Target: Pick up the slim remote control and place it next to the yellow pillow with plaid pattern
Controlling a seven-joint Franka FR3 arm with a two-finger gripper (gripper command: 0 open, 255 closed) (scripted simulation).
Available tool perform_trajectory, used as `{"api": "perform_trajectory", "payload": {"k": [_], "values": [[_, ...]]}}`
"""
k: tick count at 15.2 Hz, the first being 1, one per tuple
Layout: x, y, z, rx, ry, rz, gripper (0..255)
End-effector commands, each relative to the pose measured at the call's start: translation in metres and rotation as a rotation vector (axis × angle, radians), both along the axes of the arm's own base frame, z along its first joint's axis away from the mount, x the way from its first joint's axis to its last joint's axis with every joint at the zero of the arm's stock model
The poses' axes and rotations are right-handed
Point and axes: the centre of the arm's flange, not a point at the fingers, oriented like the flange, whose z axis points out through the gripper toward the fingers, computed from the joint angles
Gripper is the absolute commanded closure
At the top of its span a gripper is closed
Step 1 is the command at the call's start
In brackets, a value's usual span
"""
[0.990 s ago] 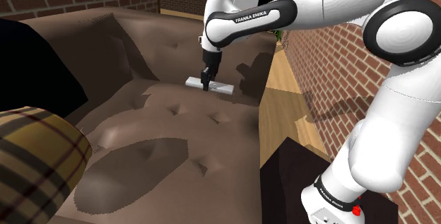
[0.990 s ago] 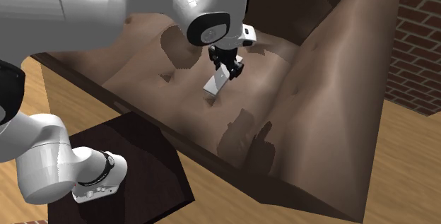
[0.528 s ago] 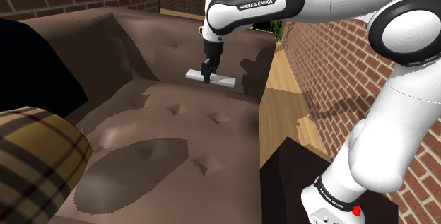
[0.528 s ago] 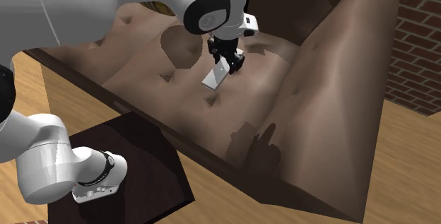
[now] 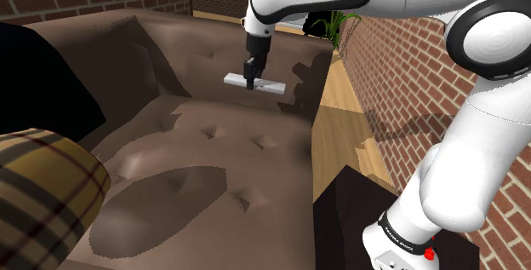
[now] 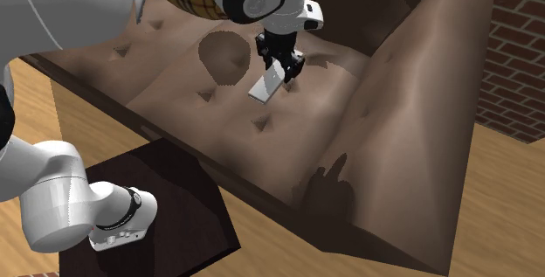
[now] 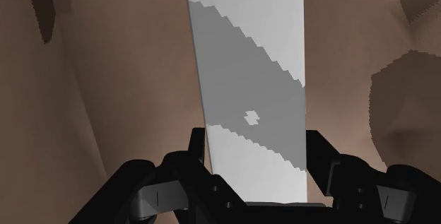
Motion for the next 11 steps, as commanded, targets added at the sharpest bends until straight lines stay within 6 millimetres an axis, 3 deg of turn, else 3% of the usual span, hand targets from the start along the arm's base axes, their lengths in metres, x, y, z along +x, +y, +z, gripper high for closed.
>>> {"api": "perform_trajectory", "payload": {"k": [1, 11], "values": [[0.001, 0.000, 0.012, 0.000, 0.000, 0.000, 255], [0.001, 0.000, 0.065, 0.000, 0.000, 0.000, 255]]}}
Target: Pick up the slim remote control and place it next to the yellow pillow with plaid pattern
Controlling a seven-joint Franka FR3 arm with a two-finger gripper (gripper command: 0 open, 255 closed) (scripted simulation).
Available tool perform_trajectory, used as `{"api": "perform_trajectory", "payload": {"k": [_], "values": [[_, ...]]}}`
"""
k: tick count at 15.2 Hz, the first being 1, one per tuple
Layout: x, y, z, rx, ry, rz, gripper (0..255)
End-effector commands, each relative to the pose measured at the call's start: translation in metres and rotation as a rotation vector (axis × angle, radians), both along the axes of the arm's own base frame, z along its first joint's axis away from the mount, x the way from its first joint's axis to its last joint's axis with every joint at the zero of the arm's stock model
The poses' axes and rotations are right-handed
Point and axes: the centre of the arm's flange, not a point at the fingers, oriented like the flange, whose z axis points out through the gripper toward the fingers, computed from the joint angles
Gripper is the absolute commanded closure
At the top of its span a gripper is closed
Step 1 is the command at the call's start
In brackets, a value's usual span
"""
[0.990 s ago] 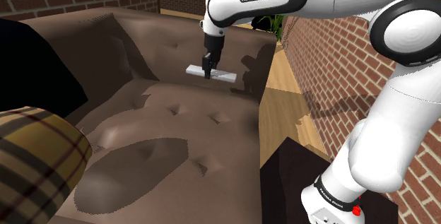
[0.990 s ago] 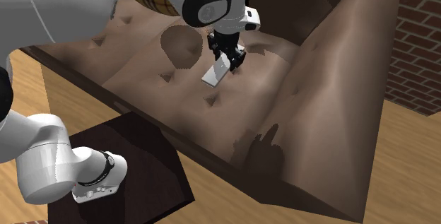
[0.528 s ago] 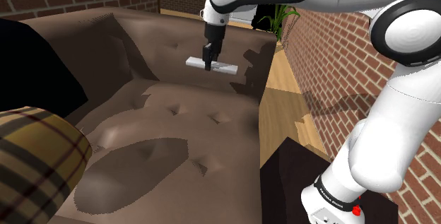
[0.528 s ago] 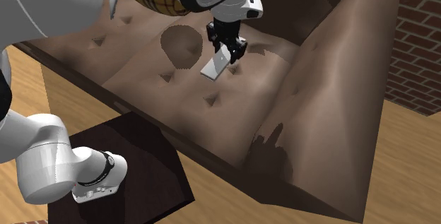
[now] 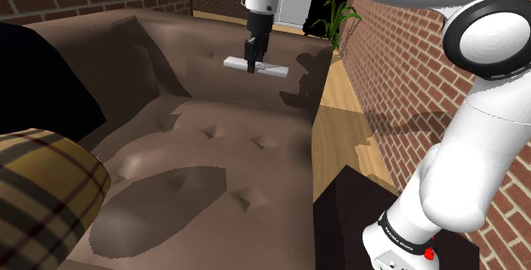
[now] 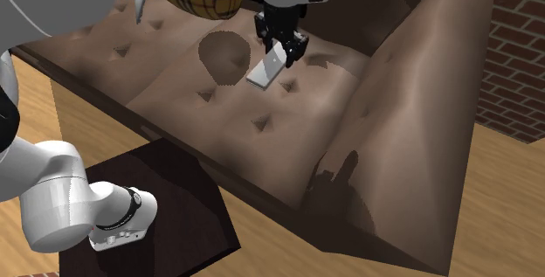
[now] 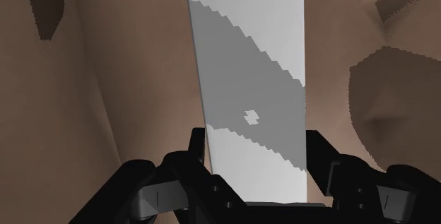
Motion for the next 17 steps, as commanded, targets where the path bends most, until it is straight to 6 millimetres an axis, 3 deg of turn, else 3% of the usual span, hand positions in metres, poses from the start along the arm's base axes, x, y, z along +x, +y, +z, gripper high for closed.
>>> {"api": "perform_trajectory", "payload": {"k": [1, 13, 17], "values": [[-0.001, -0.001, 0.011, 0.000, 0.000, 0.000, 255], [-0.001, -0.001, 0.073, 0.000, 0.000, 0.000, 255], [-0.029, 0.044, 0.073, 0.000, 0.000, 0.000, 255]]}}
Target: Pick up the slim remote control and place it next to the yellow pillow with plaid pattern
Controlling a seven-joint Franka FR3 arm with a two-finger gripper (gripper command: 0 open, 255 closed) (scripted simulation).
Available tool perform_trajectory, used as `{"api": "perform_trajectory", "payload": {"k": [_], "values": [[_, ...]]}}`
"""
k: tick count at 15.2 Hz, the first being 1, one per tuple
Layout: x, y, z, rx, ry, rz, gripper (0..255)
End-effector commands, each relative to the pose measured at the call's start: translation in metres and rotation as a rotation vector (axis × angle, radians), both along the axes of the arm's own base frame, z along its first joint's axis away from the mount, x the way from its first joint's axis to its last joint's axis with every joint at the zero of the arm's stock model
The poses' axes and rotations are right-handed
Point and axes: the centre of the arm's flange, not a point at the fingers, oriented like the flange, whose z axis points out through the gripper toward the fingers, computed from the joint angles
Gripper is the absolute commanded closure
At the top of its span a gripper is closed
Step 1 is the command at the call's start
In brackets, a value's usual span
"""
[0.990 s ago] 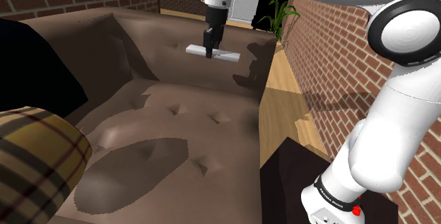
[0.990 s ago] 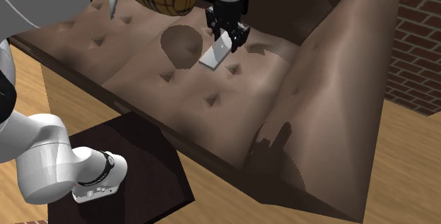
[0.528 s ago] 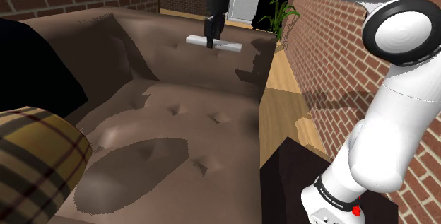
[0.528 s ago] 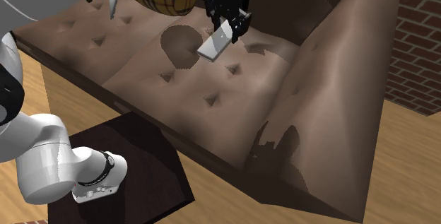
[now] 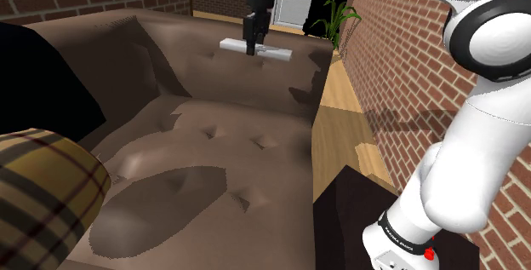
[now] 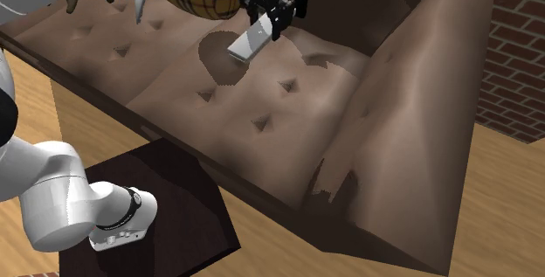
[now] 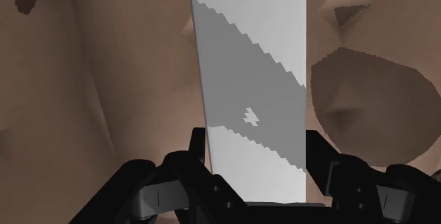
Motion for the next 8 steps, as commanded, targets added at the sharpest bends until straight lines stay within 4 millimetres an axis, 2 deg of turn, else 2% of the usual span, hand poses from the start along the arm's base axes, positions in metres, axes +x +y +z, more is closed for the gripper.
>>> {"api": "perform_trajectory", "payload": {"k": [1, 8], "values": [[-0.013, 0.022, 0.004, 0.000, 0.000, -0.001, 255], [-0.062, 0.101, 0.004, 0.000, 0.000, -0.001, 255]]}}
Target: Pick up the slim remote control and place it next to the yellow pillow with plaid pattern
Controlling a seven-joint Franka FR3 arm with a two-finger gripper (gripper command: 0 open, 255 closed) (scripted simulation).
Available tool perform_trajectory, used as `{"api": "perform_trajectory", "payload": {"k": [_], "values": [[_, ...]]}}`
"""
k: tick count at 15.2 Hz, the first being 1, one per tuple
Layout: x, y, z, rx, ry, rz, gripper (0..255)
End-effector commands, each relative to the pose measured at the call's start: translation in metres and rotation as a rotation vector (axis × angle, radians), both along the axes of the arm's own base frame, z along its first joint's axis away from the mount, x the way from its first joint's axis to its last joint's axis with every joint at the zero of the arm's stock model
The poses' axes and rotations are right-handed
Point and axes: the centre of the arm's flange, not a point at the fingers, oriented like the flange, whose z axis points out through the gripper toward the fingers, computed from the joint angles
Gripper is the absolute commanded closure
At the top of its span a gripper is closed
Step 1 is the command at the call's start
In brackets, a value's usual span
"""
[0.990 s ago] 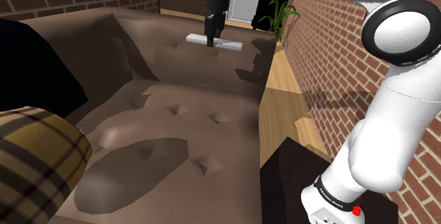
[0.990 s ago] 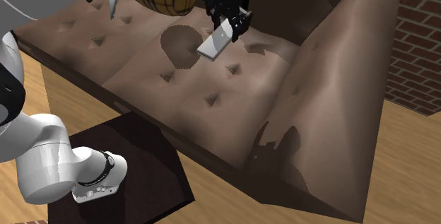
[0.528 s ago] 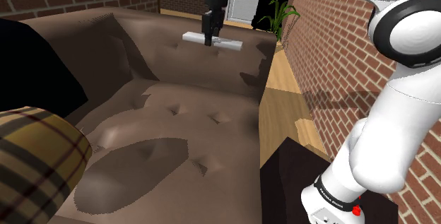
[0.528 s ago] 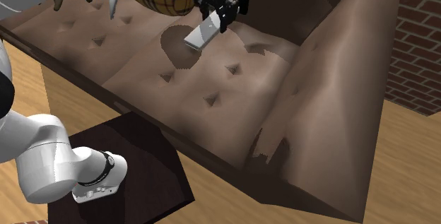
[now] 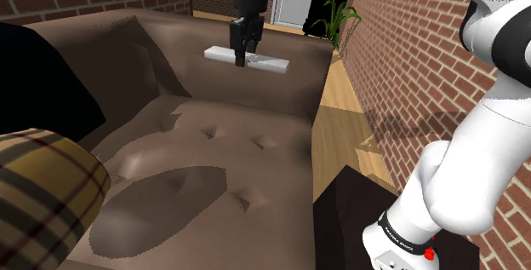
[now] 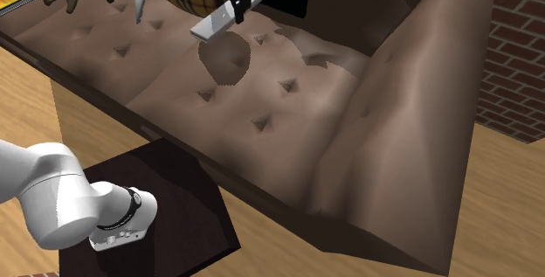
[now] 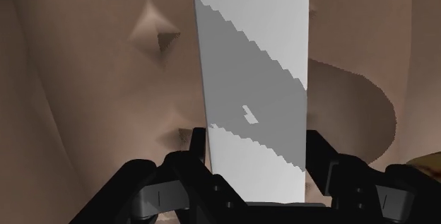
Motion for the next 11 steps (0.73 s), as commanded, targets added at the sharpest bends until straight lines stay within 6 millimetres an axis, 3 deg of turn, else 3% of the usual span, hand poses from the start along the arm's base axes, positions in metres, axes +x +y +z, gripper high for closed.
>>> {"api": "perform_trajectory", "payload": {"k": [1, 11], "values": [[-0.014, 0.023, 0.000, 0.000, 0.000, -0.001, 255], [-0.083, 0.136, 0.000, 0.000, 0.000, -0.001, 255]]}}
